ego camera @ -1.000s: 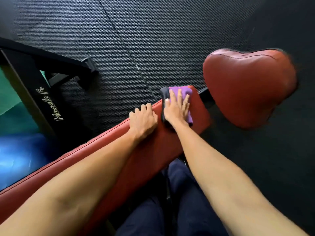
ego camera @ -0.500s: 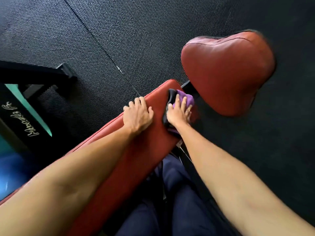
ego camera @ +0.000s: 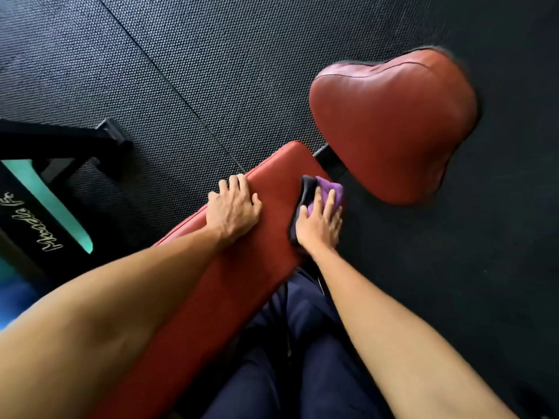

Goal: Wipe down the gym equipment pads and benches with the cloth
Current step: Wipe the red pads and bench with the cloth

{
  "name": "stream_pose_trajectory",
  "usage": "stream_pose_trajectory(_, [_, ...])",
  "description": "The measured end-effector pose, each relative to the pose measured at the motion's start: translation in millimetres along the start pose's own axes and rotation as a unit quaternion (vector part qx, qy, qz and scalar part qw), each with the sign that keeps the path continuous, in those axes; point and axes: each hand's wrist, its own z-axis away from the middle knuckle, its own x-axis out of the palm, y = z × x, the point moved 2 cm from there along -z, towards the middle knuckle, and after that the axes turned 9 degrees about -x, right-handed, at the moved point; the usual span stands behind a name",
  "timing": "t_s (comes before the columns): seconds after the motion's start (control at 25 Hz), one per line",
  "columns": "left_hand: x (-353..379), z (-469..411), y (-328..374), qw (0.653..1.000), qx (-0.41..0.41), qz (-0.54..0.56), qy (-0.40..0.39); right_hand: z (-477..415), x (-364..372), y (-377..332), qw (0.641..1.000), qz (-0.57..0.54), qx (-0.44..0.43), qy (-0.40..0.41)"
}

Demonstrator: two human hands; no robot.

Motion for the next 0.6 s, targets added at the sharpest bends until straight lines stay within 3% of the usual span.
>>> stream_pose_trajectory(0.08, [0.5,-2.8,0.4,1.0,0.007,0.003,-0.001,-22.8,-3.0,-26.6,0.995,-0.078,0.07,-0.003])
stream_pose_trajectory(0.12, [1.3,-3.8,0.2,1.0,0.005,0.002,0.002,-25.1,-0.9,-41.9,0.994,-0.087,0.064,0.0])
stream_pose_trajectory(0.24, [2.7,-5.7,4.2,1.0,-0.014,0.008,0.0,13.8,13.3,-60.1,0.991,-0.017,-0.111,0.066])
stream_pose_trajectory(0.32, [1.2,-10.9,15.0,0.999,-0.032,0.02,-0.003,49.9,24.1,-36.6,0.984,0.017,-0.166,0.056])
stream_pose_trajectory(0.48, [2.7,-30.6,37.8,0.997,-0.053,0.045,-0.038,43.7,23.5,12.8,0.997,-0.042,-0.05,0.03])
stream_pose_trajectory(0.6, [9.6,-36.2,39.9,0.998,-0.043,0.038,-0.025,8.5,19.3,12.3,0.997,-0.068,0.007,0.039])
